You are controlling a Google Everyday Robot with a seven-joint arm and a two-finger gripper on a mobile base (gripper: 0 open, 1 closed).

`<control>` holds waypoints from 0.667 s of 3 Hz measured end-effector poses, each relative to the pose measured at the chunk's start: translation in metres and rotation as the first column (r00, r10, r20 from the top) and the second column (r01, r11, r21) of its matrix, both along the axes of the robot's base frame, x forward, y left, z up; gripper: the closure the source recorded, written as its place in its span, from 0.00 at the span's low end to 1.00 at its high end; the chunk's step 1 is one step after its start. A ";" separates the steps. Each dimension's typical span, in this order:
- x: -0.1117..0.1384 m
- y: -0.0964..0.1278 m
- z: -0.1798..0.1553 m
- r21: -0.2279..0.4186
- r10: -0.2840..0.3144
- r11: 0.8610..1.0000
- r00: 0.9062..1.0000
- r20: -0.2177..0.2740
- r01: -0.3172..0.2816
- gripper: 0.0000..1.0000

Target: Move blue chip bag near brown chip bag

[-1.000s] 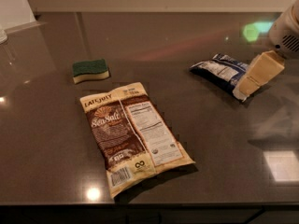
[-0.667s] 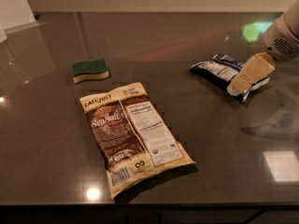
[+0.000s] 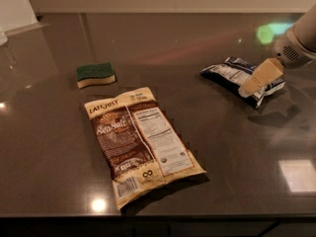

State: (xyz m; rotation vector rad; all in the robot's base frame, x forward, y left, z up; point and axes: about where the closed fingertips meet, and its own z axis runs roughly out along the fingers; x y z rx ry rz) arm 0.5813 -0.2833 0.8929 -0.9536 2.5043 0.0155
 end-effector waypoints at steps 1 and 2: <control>0.016 -0.013 -0.012 -0.004 -0.024 1.000 1.000 0.001 0.024 0.00; 0.029 -0.029 -0.026 -0.015 -0.055 0.998 0.998 -0.015 0.054 0.00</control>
Offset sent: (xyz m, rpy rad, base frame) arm 0.0379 -0.0467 -0.0323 -0.0242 0.0205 -0.0889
